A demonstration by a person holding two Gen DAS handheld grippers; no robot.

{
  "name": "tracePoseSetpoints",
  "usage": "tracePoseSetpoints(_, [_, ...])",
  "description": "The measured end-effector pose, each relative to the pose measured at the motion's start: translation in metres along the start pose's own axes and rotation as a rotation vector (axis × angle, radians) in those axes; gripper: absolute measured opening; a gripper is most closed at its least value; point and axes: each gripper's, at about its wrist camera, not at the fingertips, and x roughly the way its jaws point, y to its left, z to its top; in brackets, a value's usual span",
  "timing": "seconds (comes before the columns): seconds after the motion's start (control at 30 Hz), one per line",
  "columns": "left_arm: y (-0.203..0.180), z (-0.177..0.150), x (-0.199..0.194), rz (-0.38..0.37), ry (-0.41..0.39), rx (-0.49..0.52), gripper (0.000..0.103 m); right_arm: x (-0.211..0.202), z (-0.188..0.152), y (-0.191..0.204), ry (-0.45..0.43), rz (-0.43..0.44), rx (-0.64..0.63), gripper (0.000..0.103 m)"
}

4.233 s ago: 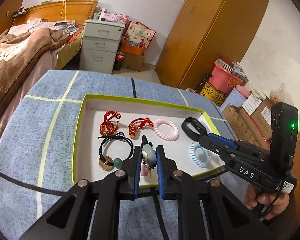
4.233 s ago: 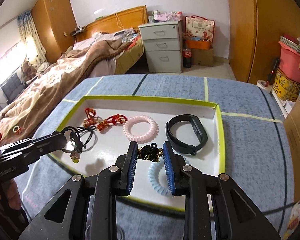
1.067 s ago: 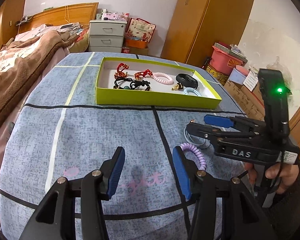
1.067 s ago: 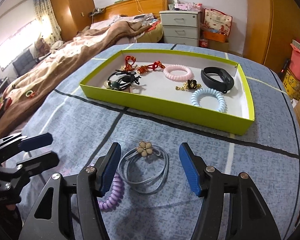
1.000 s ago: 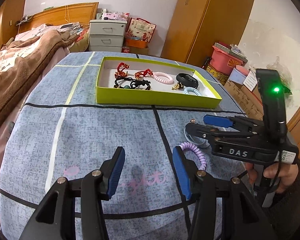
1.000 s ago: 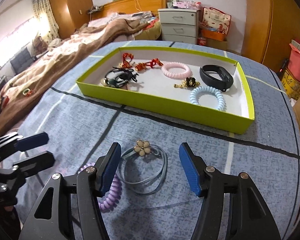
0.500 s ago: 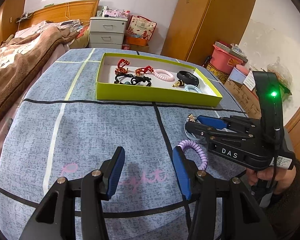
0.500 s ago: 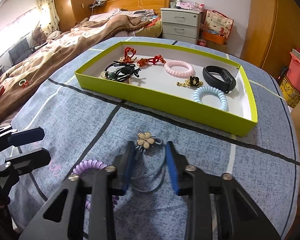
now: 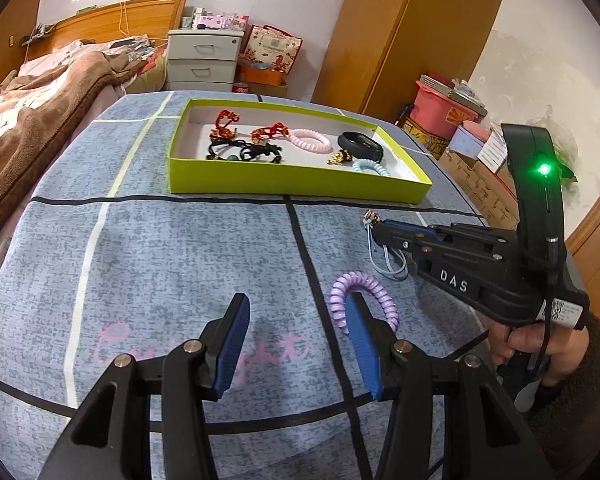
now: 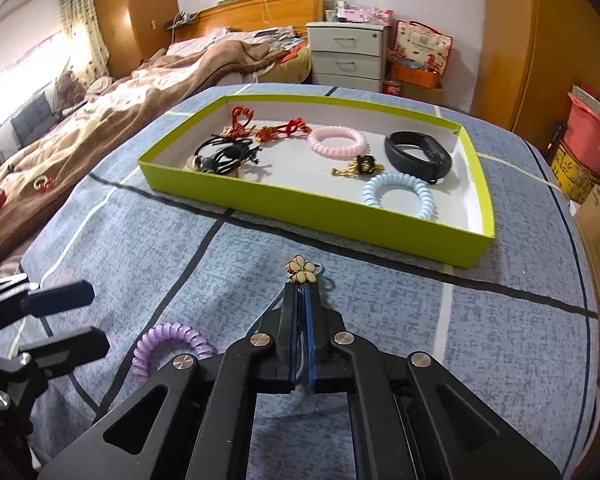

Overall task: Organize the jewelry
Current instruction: 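Grasp the purple coil hair tie with the left gripper while the right holds the flower elastic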

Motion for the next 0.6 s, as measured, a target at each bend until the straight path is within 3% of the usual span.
tracePoseSetpoints(0.23, [-0.013,0.000,0.006,-0.003,0.012,0.037,0.052,-0.014,-0.003,-0.011,-0.037,0.014,0.037,0.003])
tracePoseSetpoints(0.37, [-0.022,0.000,0.014,0.069,0.027,0.087,0.052,-0.022,-0.004,-0.012,-0.036,0.018,0.032,0.003])
tracePoseSetpoints(0.6, [-0.029,0.001,0.025,0.103,0.056,0.126,0.052,-0.040,-0.010,-0.012,-0.078,0.040,0.028,0.003])
